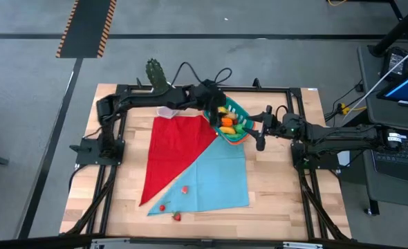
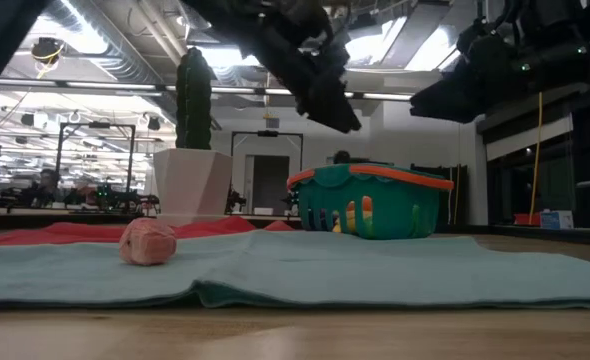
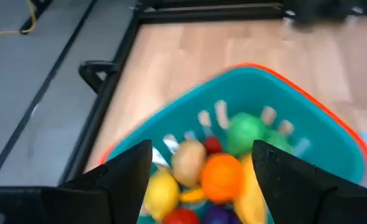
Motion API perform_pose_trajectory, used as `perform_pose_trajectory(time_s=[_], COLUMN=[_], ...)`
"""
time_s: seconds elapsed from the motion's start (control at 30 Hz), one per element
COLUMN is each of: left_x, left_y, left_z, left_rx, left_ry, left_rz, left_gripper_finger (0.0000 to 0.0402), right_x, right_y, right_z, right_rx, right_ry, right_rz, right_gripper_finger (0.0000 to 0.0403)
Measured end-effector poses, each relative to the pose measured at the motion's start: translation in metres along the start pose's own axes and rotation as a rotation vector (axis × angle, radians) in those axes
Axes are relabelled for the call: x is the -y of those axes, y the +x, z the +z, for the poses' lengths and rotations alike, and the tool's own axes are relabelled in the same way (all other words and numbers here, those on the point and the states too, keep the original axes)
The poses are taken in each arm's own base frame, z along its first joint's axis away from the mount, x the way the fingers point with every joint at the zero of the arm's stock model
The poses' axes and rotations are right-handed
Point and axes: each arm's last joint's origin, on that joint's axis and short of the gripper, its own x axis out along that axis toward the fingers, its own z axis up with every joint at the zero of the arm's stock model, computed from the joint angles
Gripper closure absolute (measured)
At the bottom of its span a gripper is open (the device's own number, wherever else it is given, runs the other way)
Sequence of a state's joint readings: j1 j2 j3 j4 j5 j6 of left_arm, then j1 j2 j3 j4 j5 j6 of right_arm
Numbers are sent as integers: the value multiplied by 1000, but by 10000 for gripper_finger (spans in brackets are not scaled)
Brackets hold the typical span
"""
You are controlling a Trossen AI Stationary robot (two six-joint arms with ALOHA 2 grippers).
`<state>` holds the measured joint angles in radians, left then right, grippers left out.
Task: Build produce basket
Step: Put the pink peach into the blue basket
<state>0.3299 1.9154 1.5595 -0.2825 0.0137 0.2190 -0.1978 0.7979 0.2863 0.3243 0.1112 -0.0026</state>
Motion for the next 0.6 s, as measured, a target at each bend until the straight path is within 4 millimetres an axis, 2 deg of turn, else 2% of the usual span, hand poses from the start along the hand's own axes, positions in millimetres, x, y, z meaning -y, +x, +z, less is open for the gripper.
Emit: perform_pose_trajectory(time_s=[0.1,0.2,0.4,0.6], left_x=[15,32,73,110], left_y=[-15,-32,-74,-118], left_z=[-7,-23,-66,-104], left_rx=[12,61,250,353], left_ry=[18,-3,-28,-17], left_rz=[-22,-42,-42,-11], left_gripper_finger=[137,143,148,145], right_x=[0,0,-1,-4], right_y=[1,2,7,13], right_z=[-3,-4,-9,-15], right_rx=[-26,-36,-72,-106], right_ry=[8,6,18,10], right_rz=[0,0,4,19], right_gripper_finger=[157,157,157,157])
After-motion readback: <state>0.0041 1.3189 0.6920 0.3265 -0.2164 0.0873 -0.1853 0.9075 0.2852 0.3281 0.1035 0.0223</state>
